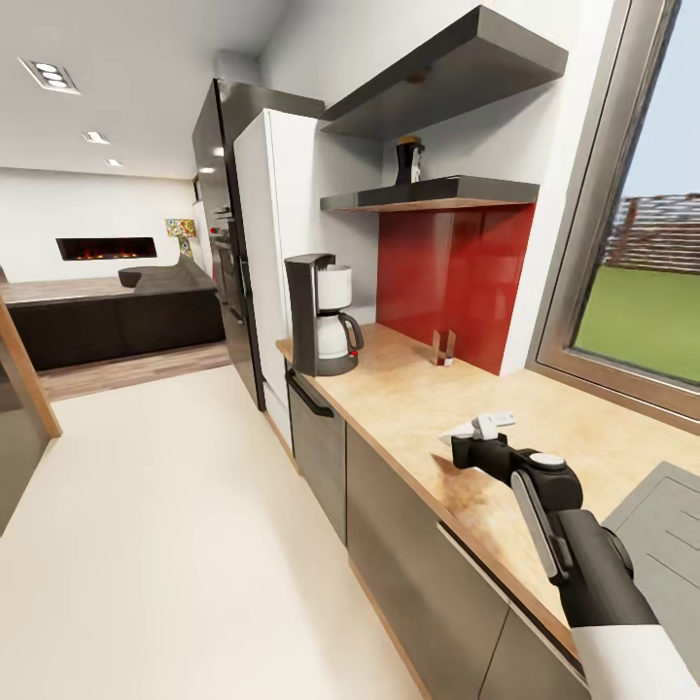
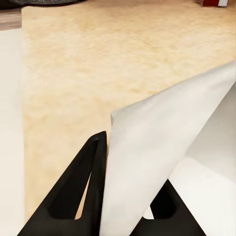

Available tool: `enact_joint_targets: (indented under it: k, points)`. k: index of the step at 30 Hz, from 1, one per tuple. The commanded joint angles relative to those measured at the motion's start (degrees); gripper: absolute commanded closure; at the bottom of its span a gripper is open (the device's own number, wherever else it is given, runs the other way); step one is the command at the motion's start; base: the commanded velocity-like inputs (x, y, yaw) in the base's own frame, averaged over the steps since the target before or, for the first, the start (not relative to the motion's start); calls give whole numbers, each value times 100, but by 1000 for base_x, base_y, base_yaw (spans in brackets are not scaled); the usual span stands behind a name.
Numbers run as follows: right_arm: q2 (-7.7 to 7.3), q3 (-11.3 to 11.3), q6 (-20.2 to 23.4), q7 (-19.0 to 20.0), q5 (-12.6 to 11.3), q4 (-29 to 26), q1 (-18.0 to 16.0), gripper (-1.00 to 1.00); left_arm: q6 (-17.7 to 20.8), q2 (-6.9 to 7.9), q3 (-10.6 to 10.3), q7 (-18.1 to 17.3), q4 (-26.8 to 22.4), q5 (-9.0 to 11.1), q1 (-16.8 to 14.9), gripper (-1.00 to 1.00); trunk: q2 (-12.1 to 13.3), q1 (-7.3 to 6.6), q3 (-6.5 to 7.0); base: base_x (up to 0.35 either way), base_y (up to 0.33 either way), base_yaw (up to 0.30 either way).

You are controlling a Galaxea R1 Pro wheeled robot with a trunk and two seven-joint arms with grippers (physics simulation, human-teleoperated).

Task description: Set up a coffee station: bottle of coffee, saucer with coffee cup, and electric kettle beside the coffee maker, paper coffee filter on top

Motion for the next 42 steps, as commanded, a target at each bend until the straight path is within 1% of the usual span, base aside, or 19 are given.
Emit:
enact_joint_targets:
  k: [1, 22, 26, 42]
  points:
    - [-4, 4, 30, 6, -13, -15, -4, 100, -7, -3, 17, 2, -9, 2, 2, -100, -3, 0, -5, 0, 0, 0]
    - [-4, 4, 30, 6, -16, -51, 3, 100, -7, -3, 16, 2, -3, 2, 2, -100, -3, 0, -5, 0, 0, 0]
    - [-2, 4, 30, 6, -16, -51, 3, 100, -7, -3, 19, 2, -6, 2, 2, -100, 157, -88, 67, 0, 0, 0]
    - [-4, -4, 30, 8, -16, -51, 3, 100, -7, -3, 13, 2, -3, 2, 2, -100, 157, -88, 67, 0, 0, 0]
